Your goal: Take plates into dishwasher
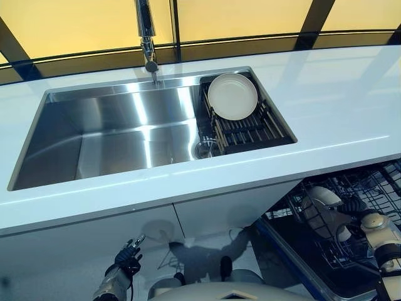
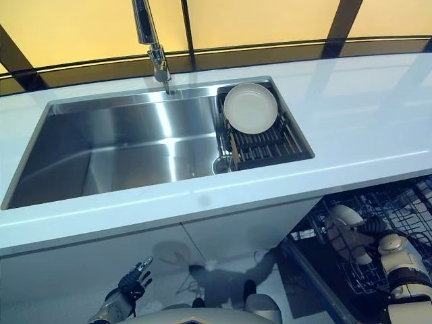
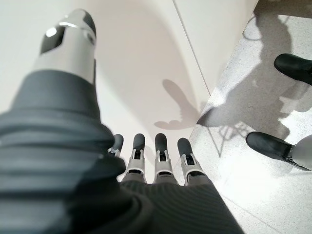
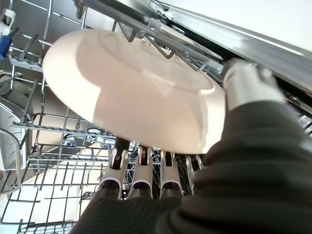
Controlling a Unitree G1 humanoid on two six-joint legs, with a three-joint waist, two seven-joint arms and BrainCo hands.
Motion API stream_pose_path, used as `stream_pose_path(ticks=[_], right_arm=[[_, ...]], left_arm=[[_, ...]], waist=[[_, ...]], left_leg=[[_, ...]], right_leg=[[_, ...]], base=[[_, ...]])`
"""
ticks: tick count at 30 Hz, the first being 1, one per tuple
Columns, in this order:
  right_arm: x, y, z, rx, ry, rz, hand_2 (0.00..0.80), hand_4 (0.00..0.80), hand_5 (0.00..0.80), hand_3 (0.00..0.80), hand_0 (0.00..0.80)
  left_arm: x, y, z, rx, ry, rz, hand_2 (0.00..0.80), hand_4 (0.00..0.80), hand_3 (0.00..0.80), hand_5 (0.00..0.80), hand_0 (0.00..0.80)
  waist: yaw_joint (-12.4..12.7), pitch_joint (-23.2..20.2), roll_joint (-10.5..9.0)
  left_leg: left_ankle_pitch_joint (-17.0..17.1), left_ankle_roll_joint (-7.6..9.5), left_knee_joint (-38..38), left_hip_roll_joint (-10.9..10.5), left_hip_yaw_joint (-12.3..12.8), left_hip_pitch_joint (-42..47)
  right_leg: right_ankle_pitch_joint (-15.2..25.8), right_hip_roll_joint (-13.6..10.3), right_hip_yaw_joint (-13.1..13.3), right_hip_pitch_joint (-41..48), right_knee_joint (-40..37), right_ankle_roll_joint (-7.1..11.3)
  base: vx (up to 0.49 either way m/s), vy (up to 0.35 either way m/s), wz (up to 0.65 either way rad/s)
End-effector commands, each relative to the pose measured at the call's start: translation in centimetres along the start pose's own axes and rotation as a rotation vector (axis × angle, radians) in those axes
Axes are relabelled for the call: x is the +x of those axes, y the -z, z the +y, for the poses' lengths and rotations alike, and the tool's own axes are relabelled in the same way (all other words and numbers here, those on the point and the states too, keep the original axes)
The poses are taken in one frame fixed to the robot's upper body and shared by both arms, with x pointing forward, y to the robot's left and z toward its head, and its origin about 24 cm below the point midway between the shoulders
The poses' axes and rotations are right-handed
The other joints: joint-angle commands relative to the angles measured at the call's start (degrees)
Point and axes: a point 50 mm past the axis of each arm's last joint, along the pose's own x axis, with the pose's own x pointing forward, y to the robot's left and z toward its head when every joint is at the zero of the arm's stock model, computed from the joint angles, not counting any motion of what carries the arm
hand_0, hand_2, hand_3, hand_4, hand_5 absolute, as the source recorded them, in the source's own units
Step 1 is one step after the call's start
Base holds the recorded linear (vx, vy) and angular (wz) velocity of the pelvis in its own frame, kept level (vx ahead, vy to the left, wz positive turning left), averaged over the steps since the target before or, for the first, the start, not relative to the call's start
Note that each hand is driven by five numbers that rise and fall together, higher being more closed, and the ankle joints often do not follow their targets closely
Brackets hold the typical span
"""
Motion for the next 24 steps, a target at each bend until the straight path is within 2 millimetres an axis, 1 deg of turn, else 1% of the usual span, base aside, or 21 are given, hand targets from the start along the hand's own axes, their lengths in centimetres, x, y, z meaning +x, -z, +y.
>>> stream_pose_path(ticks=[1, 6, 9, 13, 15, 17, 19, 20, 24], right_arm=[[0.5, -2.2, -2.6, 0.019, 0.064, -0.026, 0.0, 0.0, 0.0, 0.0, 0.0], [0.4, -2.4, -2.9, 0.031, 0.077, -0.044, 0.0, 0.0, 0.0, 0.0, 0.0], [0.1, -3.2, -4.2, 0.046, 0.101, -0.09, 0.0, 0.0, 0.0, 0.0, 0.0], [-0.4, -3.8, -5.4, 0.066, 0.117, -0.115, 0.0, 0.0, 0.0, 0.0, 0.0], [-0.7, -3.7, -5.9, 0.07, 0.126, -0.121, 0.0, 0.0, 0.0, 0.0, 0.0], [-1.3, -2.9, -7.0, 0.076, 0.155, -0.114, 0.0, 0.0, 0.0, 0.0, 0.0], [-1.6, -2.5, -7.5, 0.079, 0.169, -0.113, 0.0, 0.0, 0.0, 0.0, 0.0], [-2.1, -2.0, -8.2, 0.09, 0.195, -0.119, 0.0, 0.0, 0.0, 0.0, 0.0], [-3.1, -1.0, -9.4, 0.107, 0.256, -0.123, 0.0, 0.0, 0.0, 0.0, 0.0]], left_arm=[[0.4, -2.2, -0.6, 0.042, 0.034, -0.06, 0.0, 0.0, 0.0, 0.0, 0.0], [0.5, -2.3, -0.8, 0.039, 0.038, -0.063, 0.0, 0.0, 0.0, 0.0, 0.0], [0.4, -2.3, -0.6, 0.03, 0.029, -0.063, 0.0, 0.0, 0.0, 0.0, 0.0], [0.4, -2.2, -0.4, 0.01, 0.02, -0.064, 0.0, 0.0, 0.0, 0.0, 0.0], [0.4, -2.2, -0.4, 0.002, 0.016, -0.067, 0.0, 0.0, 0.0, 0.0, 0.0], [0.3, -2.2, -0.1, -0.008, 0.006, -0.07, 0.0, 0.0, 0.0, 0.0, 0.0], [0.3, -2.2, 0.0, -0.01, -0.001, -0.07, 0.0, 0.0, 0.0, 0.0, 0.0], [0.3, -2.2, 0.1, -0.011, -0.009, -0.069, 0.0, 0.0, 0.0, 0.0, 0.0], [0.3, -2.2, 0.5, -0.013, -0.024, -0.069, 0.0, 0.0, 0.0, 0.0, 0.0]], waist=[[1.14, -1.6, -2.12], [0.93, -1.57, -2.32], [0.47, -1.72, -2.53], [-0.31, -1.92, -2.71], [-0.65, -1.95, -2.86], [-1.42, -1.93, -3.18], [-1.74, -1.96, -3.38], [-2.22, -1.99, -3.64], [-3.35, -1.95, -4.17]], left_leg=[[-5.17, 1.03, 5.02, -2.15, 0.33, -1.58], [-5.23, 1.02, 5.08, -2.0, 0.55, -1.49], [-5.23, 0.92, 5.01, -1.81, 0.75, -1.25], [-5.16, 0.82, 4.77, -1.73, 1.09, -1.15], [-5.13, 0.8, 4.62, -1.68, 1.26, -1.13], [-5.11, 0.81, 4.54, -1.61, 1.56, -1.24], [-5.13, 0.88, 4.58, -1.61, 1.72, -1.3], [-5.15, 0.94, 4.57, -1.59, 1.94, -1.37], [-5.29, 1.11, 4.72, -1.63, 2.49, -1.47]], right_leg=[[-4.12, -0.15, -2.25, 0.34, 2.67, 3.5], [-4.13, -0.01, -2.0, 0.28, 2.78, 3.48], [-4.15, 0.18, -1.63, 0.47, 2.67, 3.44], [-4.13, 0.44, -1.11, 0.42, 2.51, 3.33], [-4.13, 0.55, -0.88, 0.25, 2.58, 3.34], [-4.07, 0.71, -0.41, -0.17, 2.78, 3.43], [-4.04, 0.82, -0.13, -0.36, 2.91, 3.47], [-3.96, 0.95, 0.22, -0.54, 2.9, 3.53], [-3.72, 1.28, 1.1, -1.13, 3.08, 3.67]], base=[[0.0, 0.0, 0.0], [0.0, 0.0, 0.0], [0.0, 0.0, 0.0], [0.004, 0.018, -0.01], [-0.005, 0.034, -0.03], [-0.012, 0.044, -0.03], [-0.003, 0.015, -0.01], [0.0, 0.0, 0.0], [-0.01, 0.034, -0.1]])
